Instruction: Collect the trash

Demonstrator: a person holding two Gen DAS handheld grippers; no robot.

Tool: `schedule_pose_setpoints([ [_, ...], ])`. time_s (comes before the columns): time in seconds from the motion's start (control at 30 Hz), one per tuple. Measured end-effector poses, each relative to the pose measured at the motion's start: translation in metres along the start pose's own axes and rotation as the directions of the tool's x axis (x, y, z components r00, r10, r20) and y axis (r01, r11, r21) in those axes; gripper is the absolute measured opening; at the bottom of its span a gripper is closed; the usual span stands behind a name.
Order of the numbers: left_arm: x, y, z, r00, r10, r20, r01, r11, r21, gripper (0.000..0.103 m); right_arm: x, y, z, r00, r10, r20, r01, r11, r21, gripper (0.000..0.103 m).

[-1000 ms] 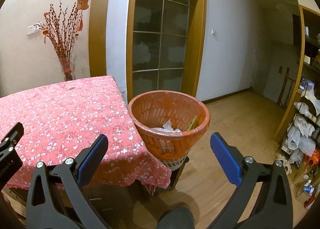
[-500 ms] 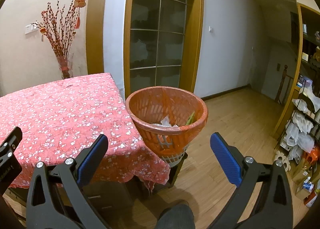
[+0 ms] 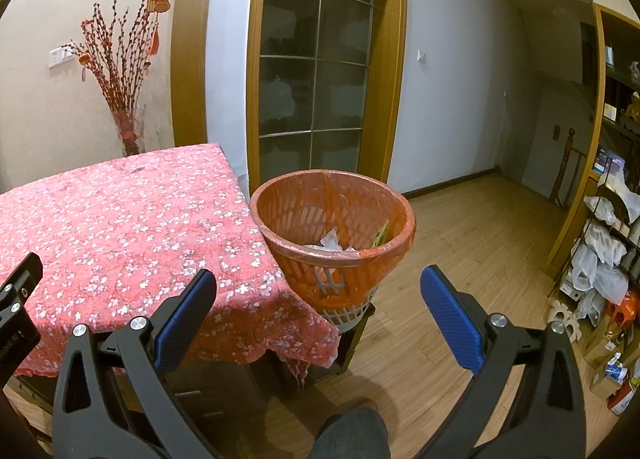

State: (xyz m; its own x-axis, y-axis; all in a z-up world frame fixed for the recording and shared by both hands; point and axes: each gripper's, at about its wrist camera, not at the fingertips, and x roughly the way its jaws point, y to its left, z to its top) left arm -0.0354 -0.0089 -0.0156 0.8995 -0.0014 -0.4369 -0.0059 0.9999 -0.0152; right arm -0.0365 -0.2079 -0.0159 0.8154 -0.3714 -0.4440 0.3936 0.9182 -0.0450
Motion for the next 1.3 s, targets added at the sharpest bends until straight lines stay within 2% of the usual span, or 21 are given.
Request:
schedule_pose_setpoints([
  [1.3, 0.0013, -0.0039, -0.0025, 1.0, -0.003, -0.016, 0.003, 1.0, -0.004, 0.099, 0.0018, -0.0035, -0.0009, 1.0, 0.0, -0.002, 0.0, 1.0, 0.004, 0.101],
])
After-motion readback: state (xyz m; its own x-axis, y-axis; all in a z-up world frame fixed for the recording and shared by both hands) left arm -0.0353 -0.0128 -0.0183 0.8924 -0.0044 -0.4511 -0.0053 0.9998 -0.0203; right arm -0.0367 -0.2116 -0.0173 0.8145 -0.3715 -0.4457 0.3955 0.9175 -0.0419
